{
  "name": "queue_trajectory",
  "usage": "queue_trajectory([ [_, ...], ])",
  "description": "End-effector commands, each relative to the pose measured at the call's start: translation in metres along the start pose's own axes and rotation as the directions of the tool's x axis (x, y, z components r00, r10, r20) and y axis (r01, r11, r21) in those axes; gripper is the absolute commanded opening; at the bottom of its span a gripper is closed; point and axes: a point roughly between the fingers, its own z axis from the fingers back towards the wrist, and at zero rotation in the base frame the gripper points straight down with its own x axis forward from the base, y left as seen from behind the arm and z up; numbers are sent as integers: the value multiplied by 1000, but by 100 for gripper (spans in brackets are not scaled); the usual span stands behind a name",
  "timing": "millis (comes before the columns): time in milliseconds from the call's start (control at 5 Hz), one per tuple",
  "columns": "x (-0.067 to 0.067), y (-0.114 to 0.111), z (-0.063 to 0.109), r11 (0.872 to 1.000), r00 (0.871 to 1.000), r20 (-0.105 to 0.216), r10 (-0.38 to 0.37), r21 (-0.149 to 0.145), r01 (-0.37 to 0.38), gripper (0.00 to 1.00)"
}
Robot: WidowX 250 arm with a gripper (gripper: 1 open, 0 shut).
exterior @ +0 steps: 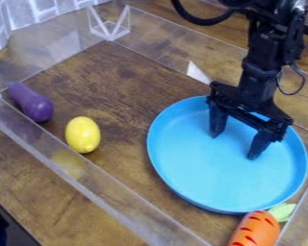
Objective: Move the carrot to the right side
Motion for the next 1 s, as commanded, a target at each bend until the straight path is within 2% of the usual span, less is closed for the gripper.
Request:
queue_trajectory([
  [0,-6,-6,-1,999,999,18,-47,-6,47,100],
  [400,4,-14,-10,994,993,29,-113,-9,113,100],
  [800,6,-35,-13,999,999,35,-24,-23,25,100],
])
